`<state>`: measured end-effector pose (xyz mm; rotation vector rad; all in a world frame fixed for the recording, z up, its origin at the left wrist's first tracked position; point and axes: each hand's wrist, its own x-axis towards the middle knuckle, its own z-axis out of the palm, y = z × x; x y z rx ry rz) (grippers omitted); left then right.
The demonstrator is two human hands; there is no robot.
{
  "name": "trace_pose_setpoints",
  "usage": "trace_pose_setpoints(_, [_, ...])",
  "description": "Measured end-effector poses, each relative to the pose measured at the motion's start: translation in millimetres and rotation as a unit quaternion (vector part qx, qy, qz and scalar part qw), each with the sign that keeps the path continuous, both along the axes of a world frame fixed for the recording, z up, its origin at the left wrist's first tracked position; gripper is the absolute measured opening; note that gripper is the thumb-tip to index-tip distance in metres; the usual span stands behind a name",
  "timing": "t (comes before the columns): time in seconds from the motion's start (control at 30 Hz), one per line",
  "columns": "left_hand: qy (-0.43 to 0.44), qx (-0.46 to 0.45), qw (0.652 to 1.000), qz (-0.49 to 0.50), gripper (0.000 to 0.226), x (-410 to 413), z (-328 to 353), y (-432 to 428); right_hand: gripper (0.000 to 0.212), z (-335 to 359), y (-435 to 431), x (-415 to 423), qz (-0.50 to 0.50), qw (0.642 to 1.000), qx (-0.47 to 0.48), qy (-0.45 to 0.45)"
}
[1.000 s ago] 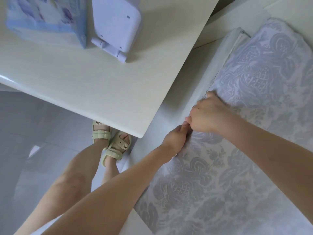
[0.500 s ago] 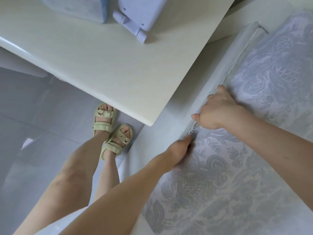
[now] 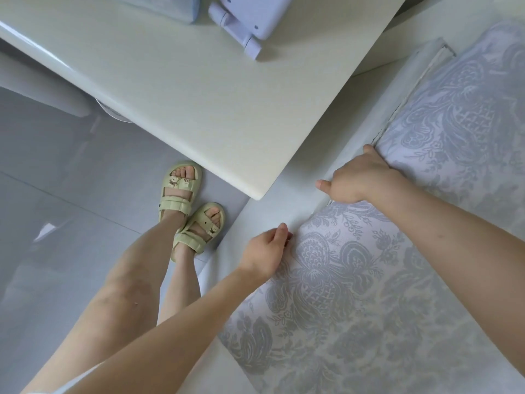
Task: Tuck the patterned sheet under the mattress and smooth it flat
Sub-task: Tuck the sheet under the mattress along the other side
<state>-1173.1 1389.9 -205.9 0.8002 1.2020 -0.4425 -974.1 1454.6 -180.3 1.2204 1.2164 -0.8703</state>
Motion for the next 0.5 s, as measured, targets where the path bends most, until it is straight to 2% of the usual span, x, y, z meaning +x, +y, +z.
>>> trace_pose_setpoints(0.13, [-0.014,-0.139,0.99,-0.016,0.078,8.6,-12.6,-15.6,0.068,9.4,6.8,-0.4,-0.049,0.998,0.048,0.011])
trace_pose_setpoints(0.23, [-0.01,-0.173,0.984,-0.029,0.062,19.7,-17.4,-18.6,0.062,29.0,4.3,-13.0,-0.067,0.987,0.12,0.08])
trace_pose_setpoints(0.33, [-0.019,-0.194,0.981,-0.006,0.053,23.1,-17.2,-15.8,0.064,35.1,-19.4,-39.8,-0.055,0.989,0.061,0.124])
trace_pose_setpoints(0.43, [-0.051,-0.194,0.98,-0.016,0.06,17.5,-17.5,-12.1,0.065,26.6,-35.1,-53.6,-0.046,0.993,0.003,0.105])
trace_pose_setpoints(0.5, [-0.047,-0.156,0.985,0.05,0.062,3.9,-10.6,-13.7,0.064,19.0,-34.2,-57.7,-0.033,0.995,0.005,0.096])
